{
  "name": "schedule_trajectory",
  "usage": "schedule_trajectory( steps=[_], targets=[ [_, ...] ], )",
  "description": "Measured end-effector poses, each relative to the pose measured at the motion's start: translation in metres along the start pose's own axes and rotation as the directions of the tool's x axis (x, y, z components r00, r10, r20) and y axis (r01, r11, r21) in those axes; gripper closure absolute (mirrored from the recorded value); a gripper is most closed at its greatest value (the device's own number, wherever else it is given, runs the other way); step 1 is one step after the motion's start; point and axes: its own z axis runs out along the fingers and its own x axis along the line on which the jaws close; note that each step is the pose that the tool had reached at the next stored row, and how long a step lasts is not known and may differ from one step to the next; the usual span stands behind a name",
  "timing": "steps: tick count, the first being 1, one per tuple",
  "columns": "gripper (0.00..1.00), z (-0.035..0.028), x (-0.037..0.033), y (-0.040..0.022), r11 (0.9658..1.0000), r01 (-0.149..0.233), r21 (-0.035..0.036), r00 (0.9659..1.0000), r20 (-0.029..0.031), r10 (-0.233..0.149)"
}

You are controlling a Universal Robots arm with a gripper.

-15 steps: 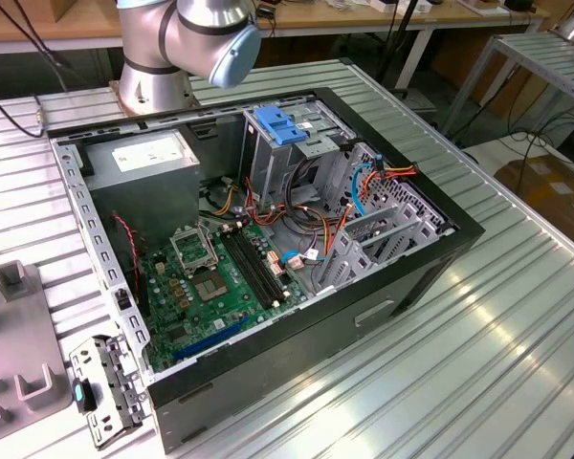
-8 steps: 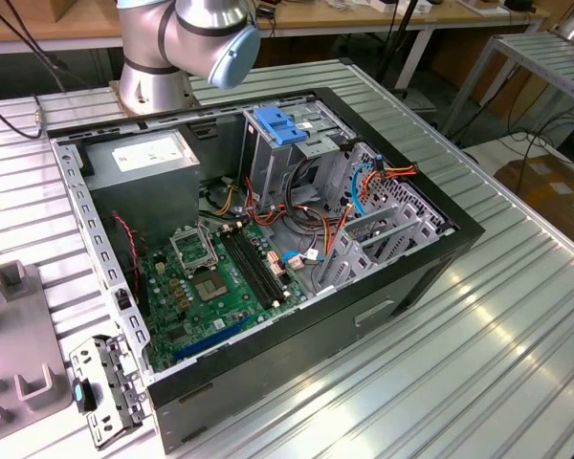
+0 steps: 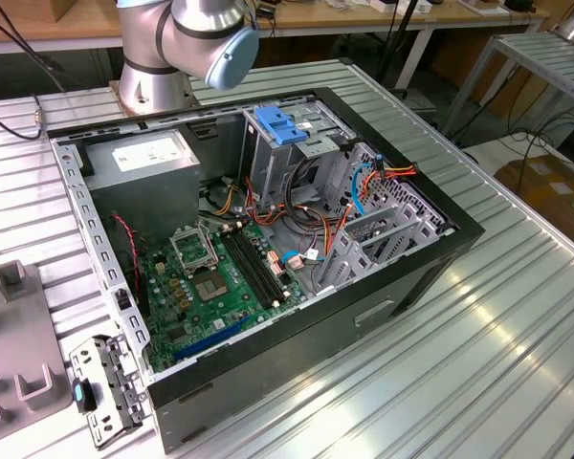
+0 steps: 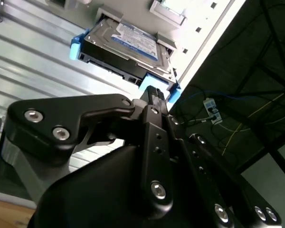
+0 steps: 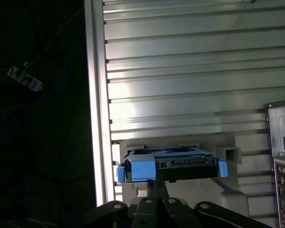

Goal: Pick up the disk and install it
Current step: 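Reach for the disk, then pick up the disk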

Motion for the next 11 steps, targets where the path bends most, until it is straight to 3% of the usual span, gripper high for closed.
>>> schedule_trajectory(
  steps=[11],
  targets=[
    [0.89, 0.0006, 0.0021, -0.0002, 1.0000, 0.000, 0.0000, 1.0000, 0.0000, 0.000]
  ],
)
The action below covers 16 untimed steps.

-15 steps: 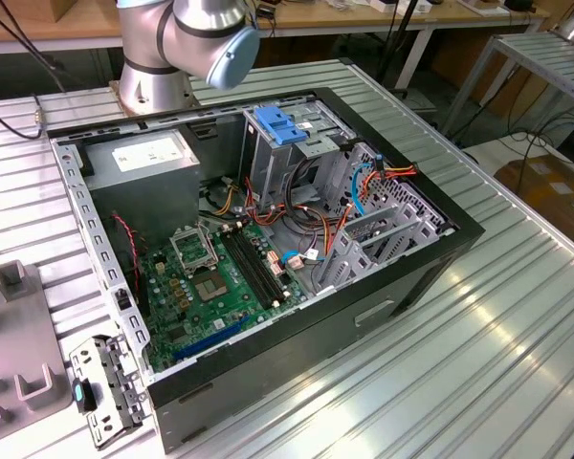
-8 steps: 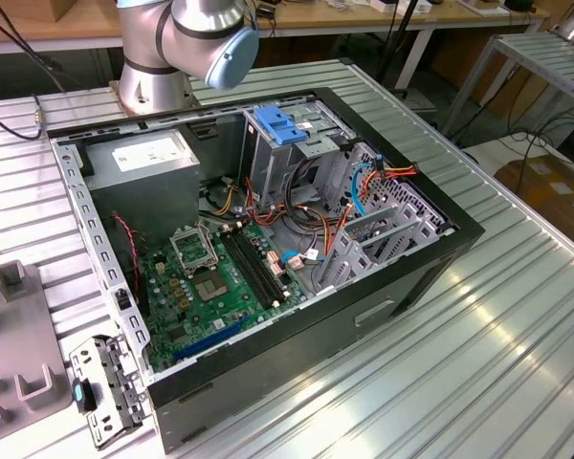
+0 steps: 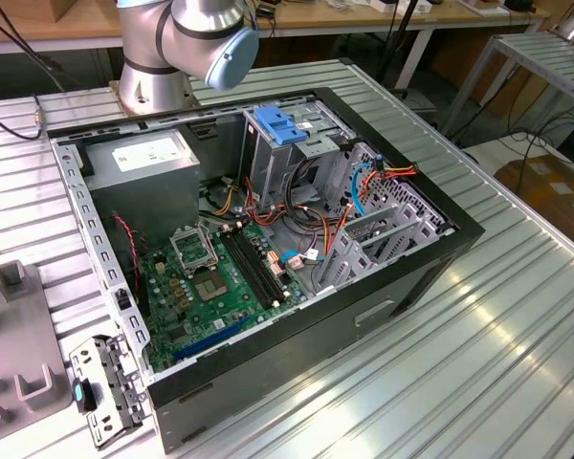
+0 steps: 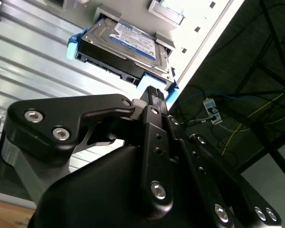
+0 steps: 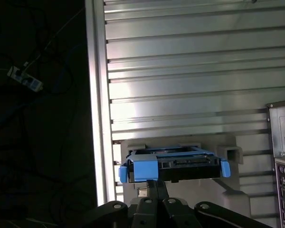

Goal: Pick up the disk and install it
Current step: 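Pick up the disk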

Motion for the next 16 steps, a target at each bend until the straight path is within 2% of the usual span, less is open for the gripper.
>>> schedule_trajectory(
  steps=[16],
  targets=[
    [0.89, 0.0003, 0.0011, -0.0001, 0.9999, 0.011, 0.0001, 0.9999, -0.0005, -0.011]
  ],
)
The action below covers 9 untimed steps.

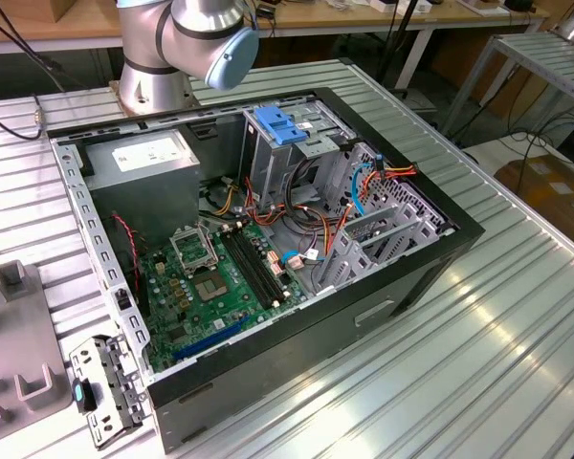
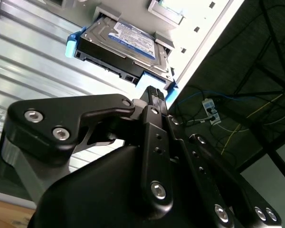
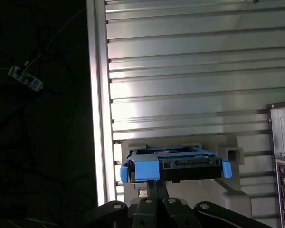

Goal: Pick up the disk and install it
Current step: 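Pick up the disk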

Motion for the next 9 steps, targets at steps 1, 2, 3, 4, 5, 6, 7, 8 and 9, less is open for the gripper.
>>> schedule_trajectory(
  steps=[1, 2, 3, 4, 5, 6, 7, 8, 9],
  targets=[
    [0.89, 0.0000, 0.0000, 0.0000, 1.0000, 0.007, 0.0001, 1.0000, -0.0003, -0.007],
    [0.89, 0.0000, 0.0000, 0.0000, 0.9999, 0.013, 0.0002, 0.9999, -0.0006, -0.013],
    [0.89, 0.0000, 0.0000, 0.0000, 0.9998, 0.022, 0.0002, 0.9998, -0.0010, -0.022],
    [0.89, 0.0000, 0.0000, 0.0000, 0.9995, 0.033, 0.0003, 0.9995, -0.0015, -0.033],
    [0.89, 0.0000, 0.0000, 0.0000, 0.9990, 0.044, 0.0004, 0.9990, -0.0020, -0.044],
    [0.89, 0.0000, 0.0000, 0.0000, 0.9985, 0.055, 0.0004, 0.9985, -0.0025, -0.055],
    [0.89, 0.0000, 0.0000, 0.0000, 0.9977, 0.067, 0.0005, 0.9977, -0.0031, -0.067],
    [0.89, 0.0000, 0.0000, 0.0000, 0.9968, 0.080, 0.0006, 0.9968, -0.0036, -0.080],
    [0.89, 0.0000, 0.0000, 0.0000, 0.9955, 0.095, 0.0007, 0.9955, -0.0044, -0.095]
  ],
)
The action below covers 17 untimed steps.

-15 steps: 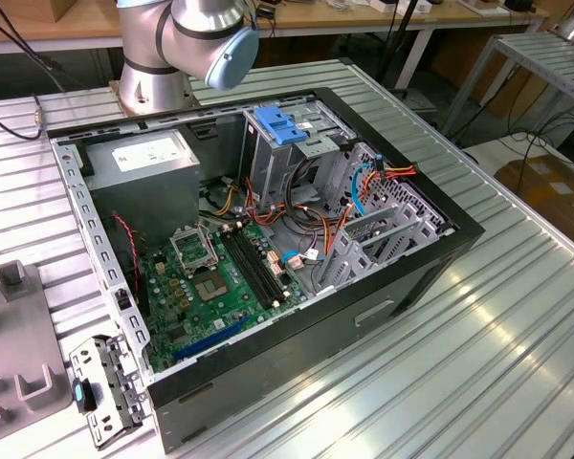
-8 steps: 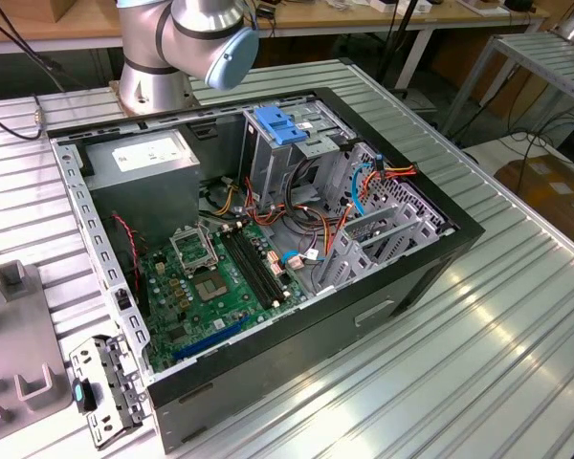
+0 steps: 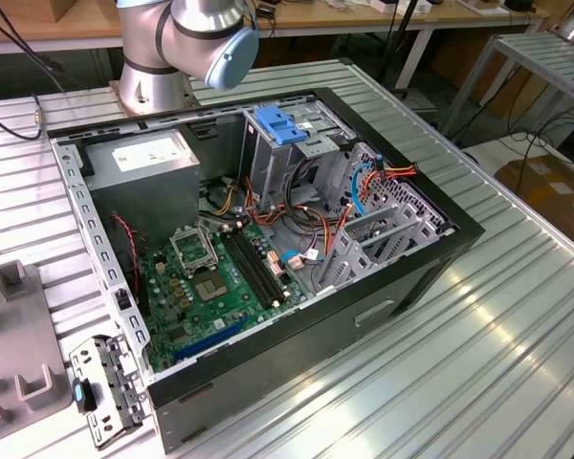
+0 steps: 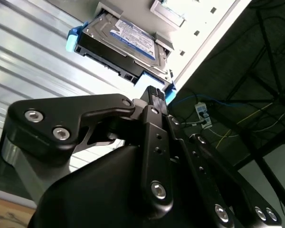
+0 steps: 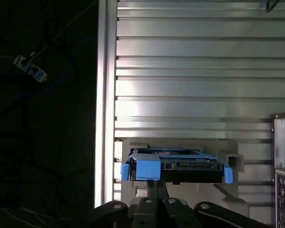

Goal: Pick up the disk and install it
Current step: 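Pick up the disk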

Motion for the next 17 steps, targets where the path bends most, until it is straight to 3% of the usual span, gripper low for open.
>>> schedule_trajectory(
  steps=[4, 8, 10, 17],
  targets=[
    [0.89, 0.0000, 0.0000, 0.0000, 0.9983, 0.058, 0.0005, 0.9983, -0.0027, -0.058],
    [0.89, 0.0000, 0.0000, 0.0000, 0.9893, 0.146, 0.0008, 0.9893, -0.0067, -0.146],
    [0.89, 0.0000, 0.0000, 0.0000, 0.9835, 0.181, 0.0009, 0.9835, -0.0084, -0.181],
    [0.89, 0.0000, 0.0000, 0.0000, 0.9548, 0.297, 0.0006, 0.9548, -0.0139, -0.297]
  ],
)
